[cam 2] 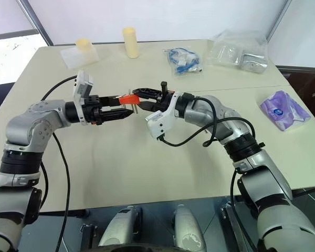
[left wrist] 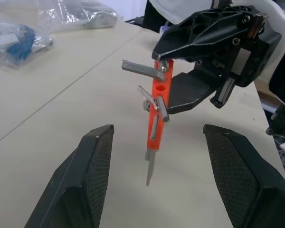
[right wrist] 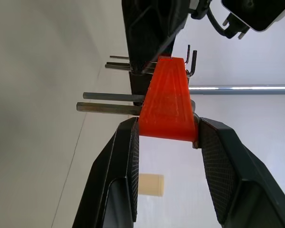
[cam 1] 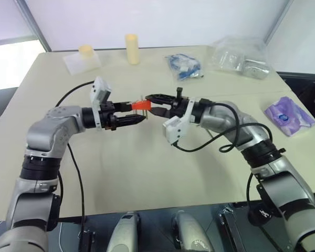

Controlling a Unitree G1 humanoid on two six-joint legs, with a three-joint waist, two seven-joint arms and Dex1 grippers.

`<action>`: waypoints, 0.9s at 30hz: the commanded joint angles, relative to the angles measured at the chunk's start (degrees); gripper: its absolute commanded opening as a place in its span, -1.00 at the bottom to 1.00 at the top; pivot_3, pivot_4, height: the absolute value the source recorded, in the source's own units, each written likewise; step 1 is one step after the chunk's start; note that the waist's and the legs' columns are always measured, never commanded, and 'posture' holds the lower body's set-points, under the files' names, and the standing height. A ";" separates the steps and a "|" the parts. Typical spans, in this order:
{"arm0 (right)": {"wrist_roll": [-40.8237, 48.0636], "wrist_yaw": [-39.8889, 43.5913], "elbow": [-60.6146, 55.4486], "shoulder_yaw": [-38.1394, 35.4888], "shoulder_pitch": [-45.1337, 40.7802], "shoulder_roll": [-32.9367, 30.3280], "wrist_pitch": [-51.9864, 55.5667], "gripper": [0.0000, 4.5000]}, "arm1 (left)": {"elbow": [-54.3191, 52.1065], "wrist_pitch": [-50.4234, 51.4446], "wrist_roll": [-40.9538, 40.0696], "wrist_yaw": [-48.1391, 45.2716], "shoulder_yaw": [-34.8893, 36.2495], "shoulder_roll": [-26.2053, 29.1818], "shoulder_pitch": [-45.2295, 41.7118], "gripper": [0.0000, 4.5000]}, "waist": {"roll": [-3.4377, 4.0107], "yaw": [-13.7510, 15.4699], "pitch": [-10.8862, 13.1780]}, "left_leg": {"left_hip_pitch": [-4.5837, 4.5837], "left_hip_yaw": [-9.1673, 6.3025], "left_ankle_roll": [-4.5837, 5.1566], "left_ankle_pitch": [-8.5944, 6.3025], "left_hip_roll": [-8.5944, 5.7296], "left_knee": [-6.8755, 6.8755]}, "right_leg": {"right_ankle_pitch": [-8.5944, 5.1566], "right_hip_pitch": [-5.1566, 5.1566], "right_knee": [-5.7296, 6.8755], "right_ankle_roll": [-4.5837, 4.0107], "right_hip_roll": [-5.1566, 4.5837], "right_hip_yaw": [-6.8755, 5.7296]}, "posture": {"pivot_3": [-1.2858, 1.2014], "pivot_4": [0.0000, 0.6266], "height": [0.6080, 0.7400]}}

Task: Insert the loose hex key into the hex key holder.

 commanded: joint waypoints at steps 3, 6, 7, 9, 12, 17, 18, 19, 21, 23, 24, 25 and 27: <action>1.63 0.08 -2.82 -1.48 -0.42 0.55 0.49 -0.42 | -0.08 -0.80 -0.70 0.64 1.93 -0.40 -1.84 0.39 | 0.00 0.00 0.00 | 0.00 0.00 0.00 0.00 0.00 0.00 | 0.00 0.00 0.01 0.00 0.00 0.00 | 0.03 -0.52 1.00; 1.79 0.25 -3.25 -1.49 -0.16 0.39 0.67 -0.42 | -0.15 -0.77 -0.73 0.81 2.00 -0.67 -1.84 0.39 | 0.00 0.00 0.00 | 0.00 0.00 0.00 0.00 0.00 0.00 | 0.00 0.00 0.01 0.00 0.00 0.00 | 0.03 -0.52 1.00; 1.81 0.28 -3.34 -1.50 -0.14 0.38 0.73 -0.42 | -0.17 -0.75 -0.85 0.90 2.14 -0.83 -1.83 0.39 | 0.00 0.00 0.00 | 0.00 0.00 0.00 0.00 0.00 0.00 | 0.00 0.00 0.01 0.00 0.00 0.00 | 0.03 -0.52 1.00; 1.81 0.39 -3.46 -1.53 -0.10 0.37 0.83 -0.42 | -0.16 -0.79 -1.08 1.07 2.35 -1.13 -1.93 0.39 | 0.00 0.00 0.00 | 0.00 0.00 0.00 0.00 0.00 0.00 | 0.00 0.00 0.01 0.00 0.00 0.00 | 0.03 -0.52 1.00; 1.80 0.56 -3.50 -1.53 -0.01 0.32 0.92 -0.42 | -0.15 -0.47 -1.85 1.84 3.21 -1.85 -2.37 0.39 | 0.00 0.02 0.00 | 0.00 0.00 0.00 0.00 0.00 0.01 | 0.00 0.00 0.01 0.00 0.00 0.00 | 0.03 -0.52 1.00; 1.78 0.68 -3.19 -1.48 0.13 0.13 0.77 -0.42 | -0.10 0.04 -2.89 2.81 4.29 -2.32 -2.72 0.39 | 0.00 0.01 0.00 | 0.00 0.00 0.00 0.00 0.00 0.01 | 0.00 0.00 0.01 0.00 0.00 0.00 | 0.03 -0.52 1.00; 1.79 0.70 -3.16 -1.50 0.15 0.11 0.77 -0.42 | -0.14 0.00 -2.84 2.82 4.32 -2.28 -2.68 0.39 | 0.00 0.01 0.00 | 0.00 0.00 0.00 0.00 0.00 0.01 | 0.00 0.00 0.01 0.00 0.00 0.00 | 0.03 -0.52 1.00; 1.78 0.73 -3.12 -1.50 0.15 0.09 0.74 -0.42 | -0.20 0.02 -2.80 2.81 4.33 -2.21 -2.61 0.39 | 0.00 0.01 0.00 | 0.00 0.00 0.00 0.00 0.00 0.01 | 0.00 0.00 0.01 0.00 0.00 0.00 | 0.03 -0.52 1.00; 1.84 0.79 -3.01 -1.53 0.07 0.15 0.75 -0.42 | -0.27 -0.04 -2.72 2.73 4.24 -2.00 -2.43 0.39 | 0.00 0.01 0.00 | 0.00 0.00 0.00 0.00 0.00 0.02 | 0.00 0.00 0.01 0.00 0.00 0.00 | 0.03 -0.52 1.00; 1.92 0.87 -2.94 -1.55 -0.05 0.23 0.82 -0.42 | -0.38 -0.05 -2.66 2.65 4.08 -1.79 -2.19 0.39 | 0.00 0.01 0.00 | 0.00 0.00 0.00 0.00 0.00 0.01 | 0.00 0.00 0.01 0.00 0.00 0.00 | 0.03 -0.52 1.00; 1.97 0.91 -2.92 -1.56 -0.09 0.26 0.85 -0.42 | -0.41 -0.02 -2.66 2.65 4.01 -1.73 -2.12 0.39 | 0.00 0.01 0.00 | 0.00 -0.01 0.00 0.00 0.00 0.01 | 0.00 0.00 0.01 0.00 0.00 0.00 | 0.03 -0.52 1.00; 1.99 0.91 -2.89 -1.57 -0.12 0.27 0.85 -0.42 | -0.50 0.15 -2.66 2.61 3.87 -1.62 -1.98 0.39 | 0.00 0.01 0.00 | 0.00 0.00 0.00 0.00 0.00 0.01 | 0.00 0.00 0.01 0.00 0.00 0.00 | 0.03 -0.52 1.00; 2.03 0.91 -2.85 -1.58 -0.17 0.30 0.83 -0.42 | -0.72 0.30 -2.61 2.43 3.58 -1.42 -1.66 0.39 | 0.00 0.01 0.00 | 0.00 0.00 0.00 0.00 0.00 0.01 | 0.00 0.00 0.01 0.00 0.00 0.00 | 0.03 -0.52 1.00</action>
